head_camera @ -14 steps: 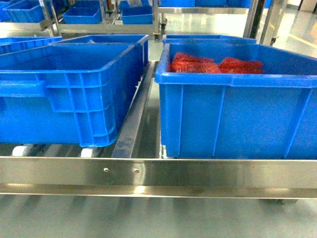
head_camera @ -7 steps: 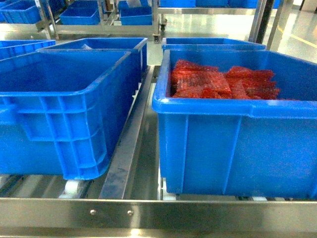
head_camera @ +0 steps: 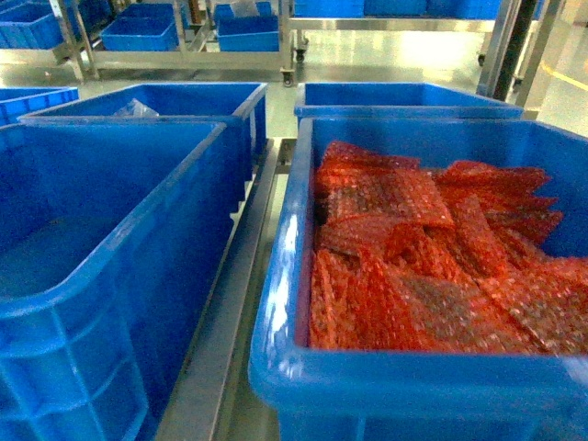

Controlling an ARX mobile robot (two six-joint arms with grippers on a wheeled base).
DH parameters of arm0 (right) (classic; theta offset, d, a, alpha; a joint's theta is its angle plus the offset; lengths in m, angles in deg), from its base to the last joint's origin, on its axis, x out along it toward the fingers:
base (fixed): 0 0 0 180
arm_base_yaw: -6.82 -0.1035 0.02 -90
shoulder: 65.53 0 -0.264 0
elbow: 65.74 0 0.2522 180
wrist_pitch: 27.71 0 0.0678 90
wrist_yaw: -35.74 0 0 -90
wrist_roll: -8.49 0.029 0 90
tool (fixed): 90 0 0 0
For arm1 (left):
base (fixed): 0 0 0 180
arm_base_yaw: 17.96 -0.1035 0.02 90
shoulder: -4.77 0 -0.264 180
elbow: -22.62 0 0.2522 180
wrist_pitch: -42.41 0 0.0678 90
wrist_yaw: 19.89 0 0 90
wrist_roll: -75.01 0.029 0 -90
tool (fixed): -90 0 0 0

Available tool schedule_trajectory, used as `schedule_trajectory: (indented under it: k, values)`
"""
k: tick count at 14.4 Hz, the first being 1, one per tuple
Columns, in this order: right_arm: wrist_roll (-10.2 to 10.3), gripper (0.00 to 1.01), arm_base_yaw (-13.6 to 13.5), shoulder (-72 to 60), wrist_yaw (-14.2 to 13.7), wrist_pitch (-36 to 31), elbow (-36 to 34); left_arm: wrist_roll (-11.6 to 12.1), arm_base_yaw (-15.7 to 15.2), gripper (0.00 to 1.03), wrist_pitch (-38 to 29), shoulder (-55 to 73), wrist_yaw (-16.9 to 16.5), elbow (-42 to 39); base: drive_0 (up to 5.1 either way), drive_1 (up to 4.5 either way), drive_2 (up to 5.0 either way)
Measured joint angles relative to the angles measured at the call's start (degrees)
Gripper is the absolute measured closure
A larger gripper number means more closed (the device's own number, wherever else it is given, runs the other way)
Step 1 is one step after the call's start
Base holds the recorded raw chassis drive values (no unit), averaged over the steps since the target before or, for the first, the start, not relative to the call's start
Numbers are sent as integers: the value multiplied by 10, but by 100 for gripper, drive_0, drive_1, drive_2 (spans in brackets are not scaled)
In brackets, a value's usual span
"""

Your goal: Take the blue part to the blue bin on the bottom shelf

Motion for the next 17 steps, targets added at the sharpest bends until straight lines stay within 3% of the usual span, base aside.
schedule_trajectory:
  k: [17]
  values:
    - [0, 3, 0, 0, 0, -1, 0, 0, 0, 60, 0, 2, 0, 0, 0, 19, -19]
